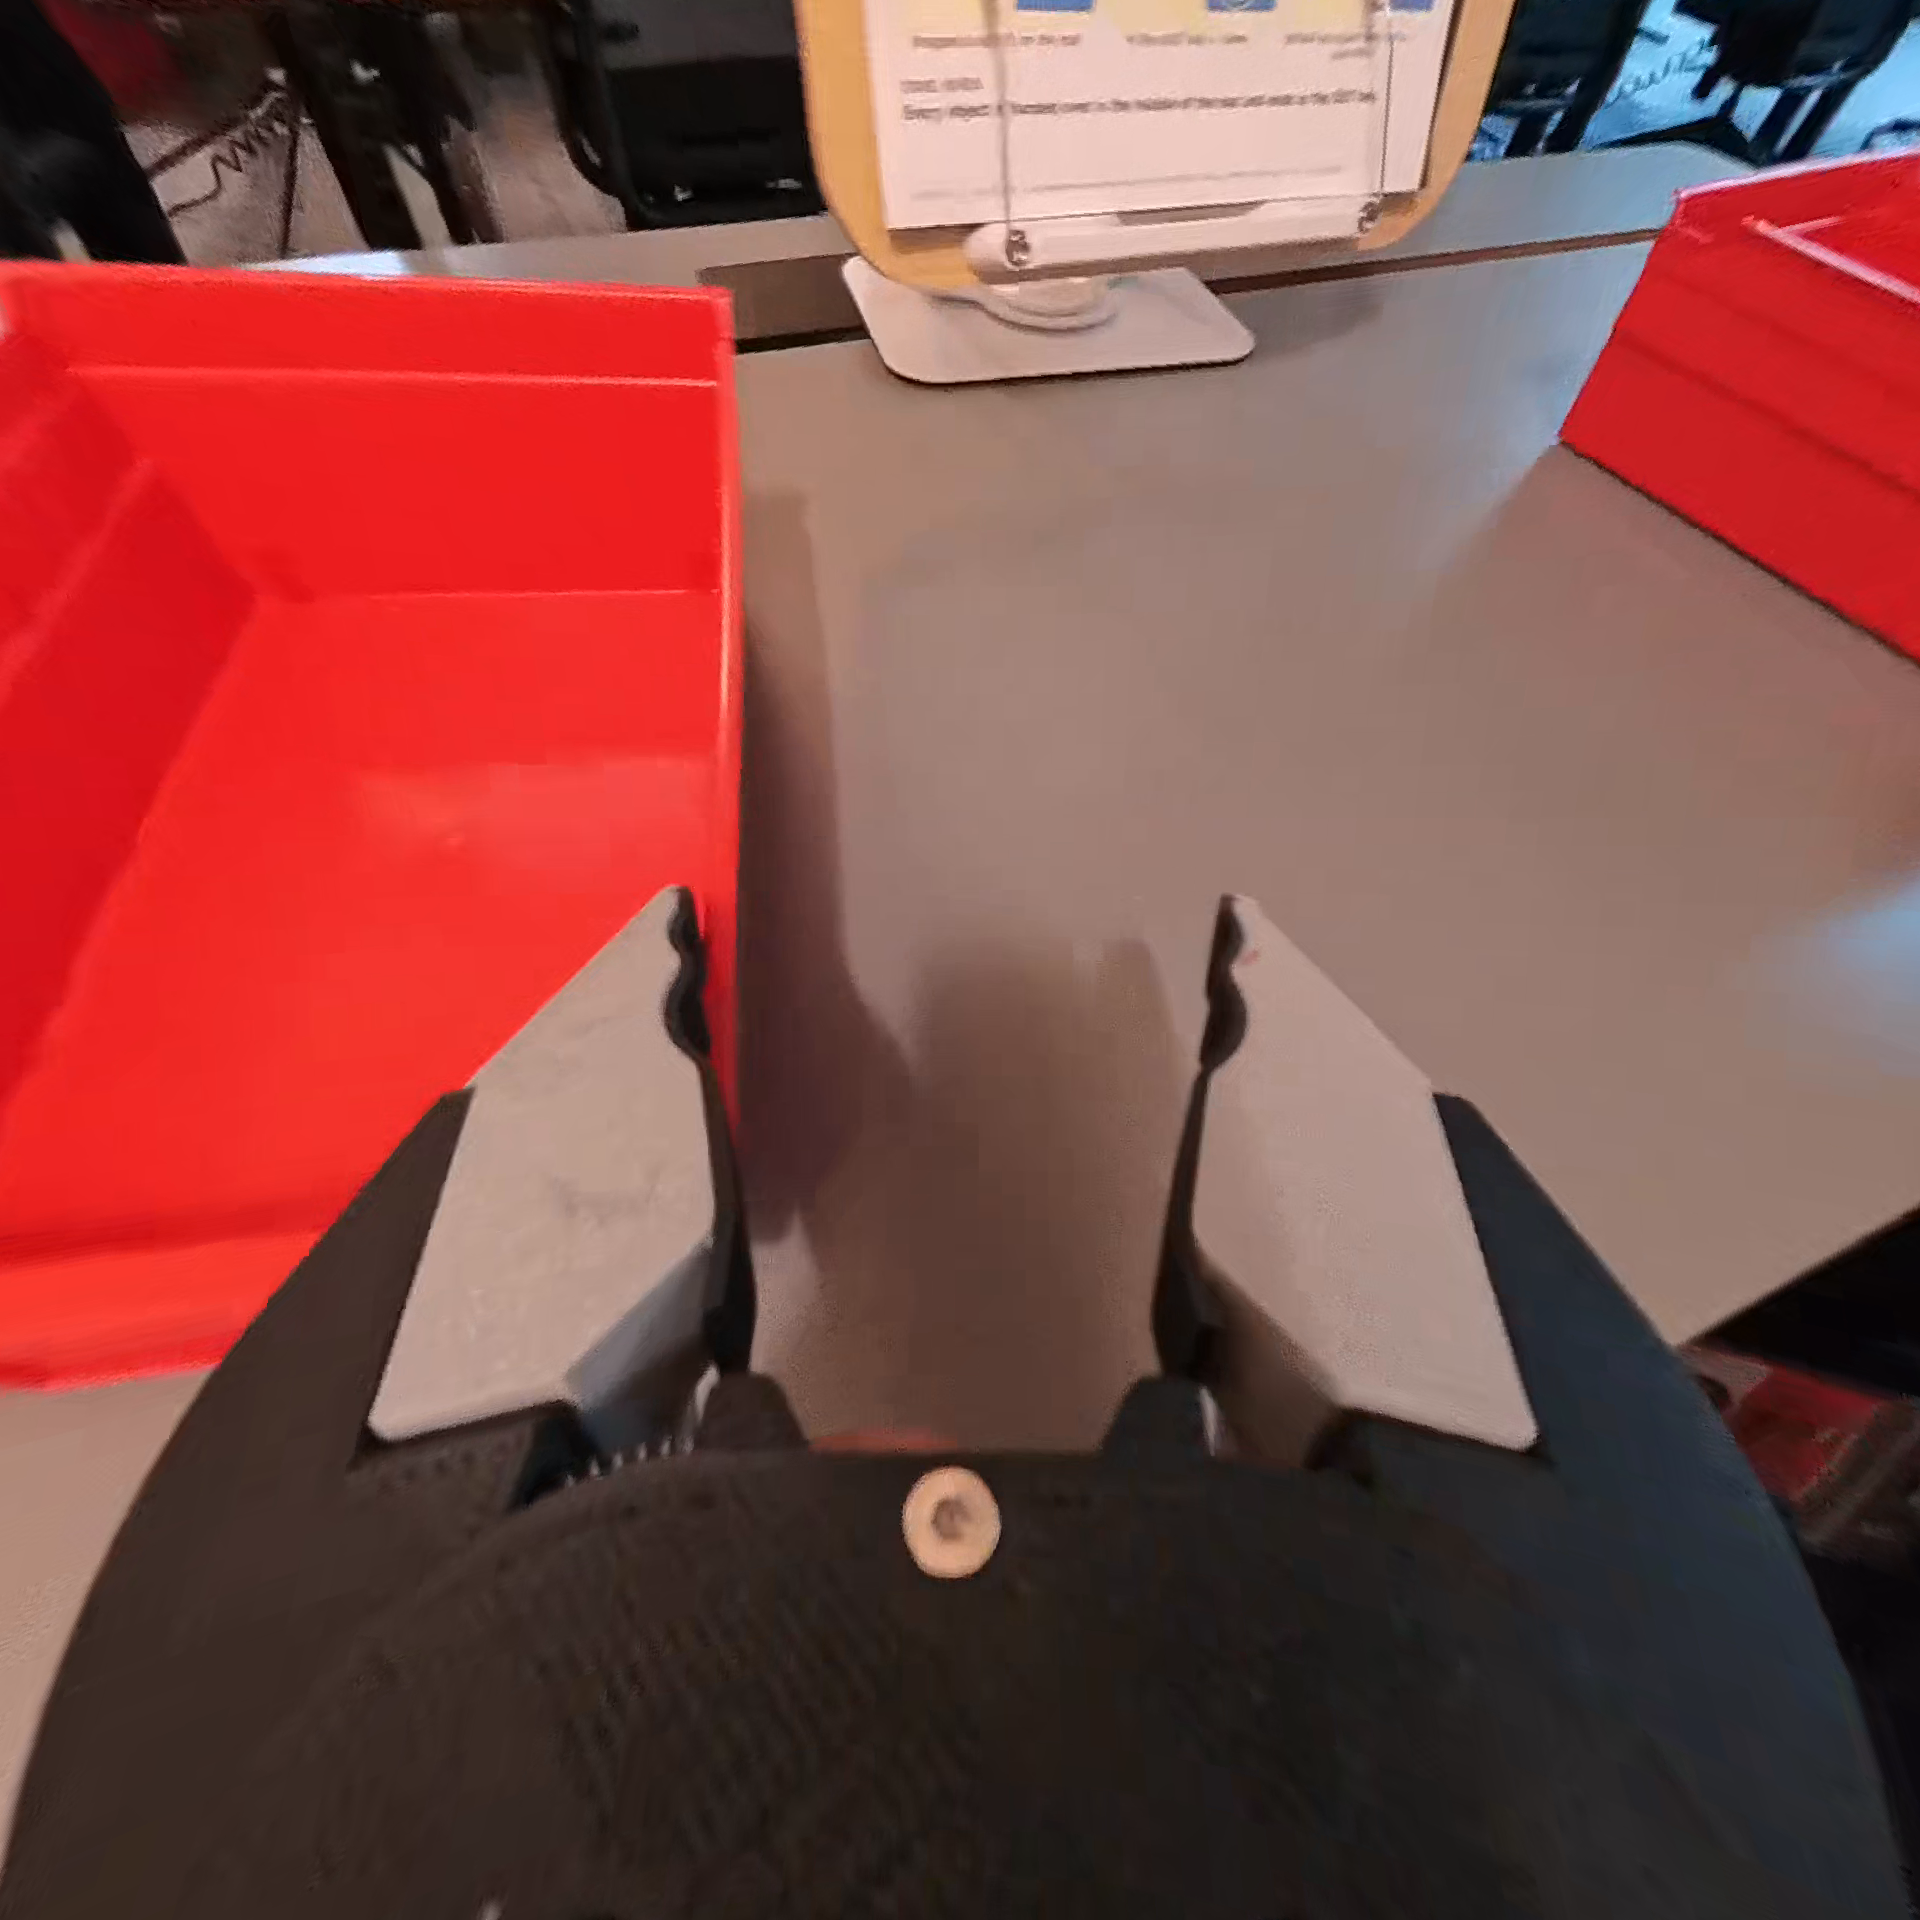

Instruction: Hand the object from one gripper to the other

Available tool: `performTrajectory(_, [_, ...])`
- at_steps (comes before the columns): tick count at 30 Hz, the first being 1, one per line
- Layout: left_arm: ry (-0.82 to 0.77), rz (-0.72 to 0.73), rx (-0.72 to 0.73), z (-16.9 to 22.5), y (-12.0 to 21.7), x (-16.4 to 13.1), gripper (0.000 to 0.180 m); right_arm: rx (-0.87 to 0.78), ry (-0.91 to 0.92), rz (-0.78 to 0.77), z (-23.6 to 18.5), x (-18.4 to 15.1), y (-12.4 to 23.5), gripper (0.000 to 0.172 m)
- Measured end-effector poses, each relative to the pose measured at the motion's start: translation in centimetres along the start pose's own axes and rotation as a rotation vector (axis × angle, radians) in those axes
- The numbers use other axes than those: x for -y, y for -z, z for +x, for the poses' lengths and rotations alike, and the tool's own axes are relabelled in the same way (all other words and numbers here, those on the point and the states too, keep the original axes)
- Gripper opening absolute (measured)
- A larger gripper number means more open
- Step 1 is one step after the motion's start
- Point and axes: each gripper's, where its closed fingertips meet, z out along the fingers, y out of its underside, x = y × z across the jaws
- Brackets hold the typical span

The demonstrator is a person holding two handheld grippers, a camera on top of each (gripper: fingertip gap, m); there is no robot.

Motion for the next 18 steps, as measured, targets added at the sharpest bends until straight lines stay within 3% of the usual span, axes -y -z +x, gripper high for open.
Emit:
performTrajectory(3, [-0.042,-0.01,0.003,2.5,-2.0,0.2,0.086,0.041,-0.026,0.086,-1.5,0.4,1.7,0.06])
performTrajectory(5, [-0.04,0.003,0.005,3.8,-2.4,-0.2,0.077,0.057,-0.023,0.123,-2.7,0.0,2.5,0.061])
performTrajectory(8, [-0.033,0.013,0.08,3.4,-3.2,-1.7,0.076,0.111,-0.004,0.176,-5.5,-0.9,3.1,0.064])
performTrajectory(13, [-0.028,-0.011,0.178,2.4,-5.5,-2.3,0.082,0.396,-0.06,0.295,-12.8,-2.1,3.2,0.076])
performTrajectory(18, [-0.03,-0.001,0.271,1.1,-6.8,-1.6,0.056,0.282,-0.082,0.279,-14.2,-3.1,-0.6,0.076])
